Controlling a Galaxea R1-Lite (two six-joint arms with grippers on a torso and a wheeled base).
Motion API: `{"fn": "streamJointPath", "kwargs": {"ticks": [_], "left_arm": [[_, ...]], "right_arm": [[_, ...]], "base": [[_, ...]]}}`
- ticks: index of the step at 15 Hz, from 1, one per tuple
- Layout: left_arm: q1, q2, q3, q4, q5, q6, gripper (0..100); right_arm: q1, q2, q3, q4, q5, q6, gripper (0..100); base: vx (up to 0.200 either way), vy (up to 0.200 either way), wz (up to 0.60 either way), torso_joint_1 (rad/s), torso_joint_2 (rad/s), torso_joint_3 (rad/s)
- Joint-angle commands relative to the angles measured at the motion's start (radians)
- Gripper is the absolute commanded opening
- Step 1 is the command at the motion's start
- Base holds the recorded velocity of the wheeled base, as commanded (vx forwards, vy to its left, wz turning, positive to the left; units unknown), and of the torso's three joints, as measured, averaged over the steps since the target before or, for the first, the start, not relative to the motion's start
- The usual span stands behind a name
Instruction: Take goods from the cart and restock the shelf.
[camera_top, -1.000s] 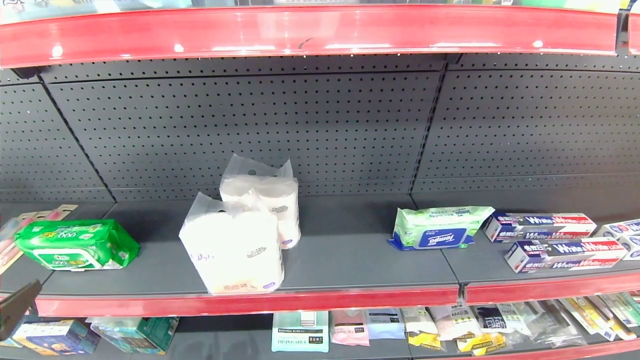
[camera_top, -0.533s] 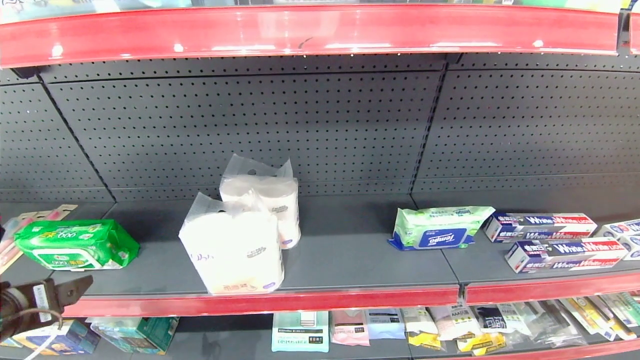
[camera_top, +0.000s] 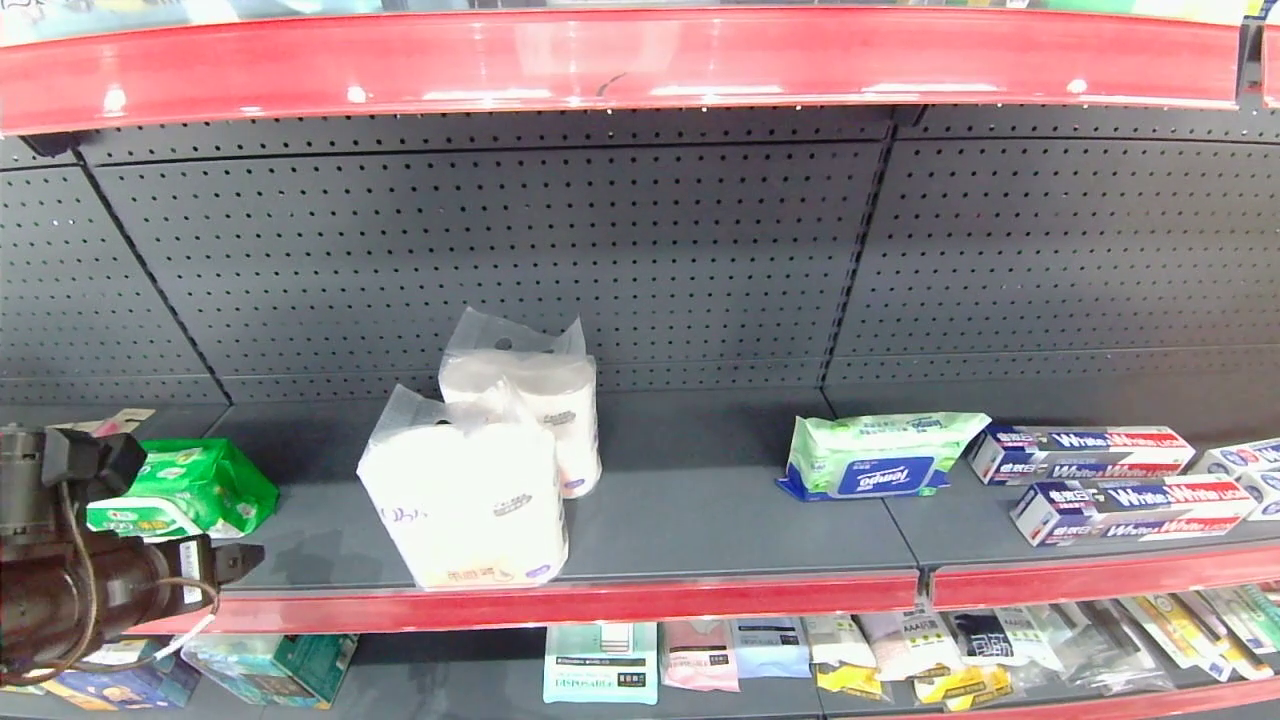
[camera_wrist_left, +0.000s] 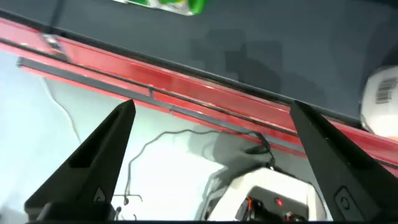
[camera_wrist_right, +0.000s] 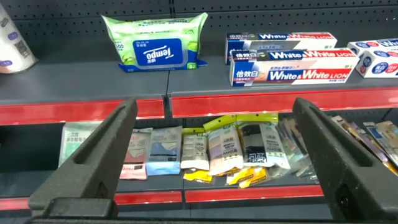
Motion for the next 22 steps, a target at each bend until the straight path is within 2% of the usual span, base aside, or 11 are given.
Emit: {"fn": "streamJointPath", "kwargs": {"ticks": [1,6,8,11,14,17,22], "left_arm": [[-0.012,0.095,-0.005,-0.038,-0.035,-0.001,100],[-0.057,0.21,-0.085,-0.07,-0.039,-0.004,100],[-0.057,0.242,-0.122,-0.07,-0.039,-0.004,100],[-0.072,0.265,-0.137,-0.07,-0.037,-0.004,100],[-0.112,0.288,-0.142,-0.084,-0.037,-0.005,100],[-0.126,0.311,-0.157,-0.124,-0.035,-0.005,100],[-0.137,0.339,-0.183,-0.127,-0.035,-0.005,100]], "right_arm": [[0.0,0.001,0.001,0.0,0.0,0.0,100],[0.0,0.001,0.001,0.0,0.0,0.0,100],[0.0,0.001,0.001,0.0,0.0,0.0,100],[0.0,0.001,-0.001,0.0,0.0,0.0,100],[0.0,0.001,-0.001,0.0,0.0,0.0,100],[0.0,0.001,-0.001,0.0,0.0,0.0,100],[0.0,0.001,0.001,0.0,0.0,0.0,100]], "base": [[0.0,0.0,0.0,0.0,0.0,0.0],[0.0,0.0,0.0,0.0,0.0,0.0],[0.0,0.0,0.0,0.0,0.0,0.0],[0.0,0.0,0.0,0.0,0.0,0.0],[0.0,0.0,0.0,0.0,0.0,0.0],[0.0,0.0,0.0,0.0,0.0,0.0],[0.0,0.0,0.0,0.0,0.0,0.0]]}}
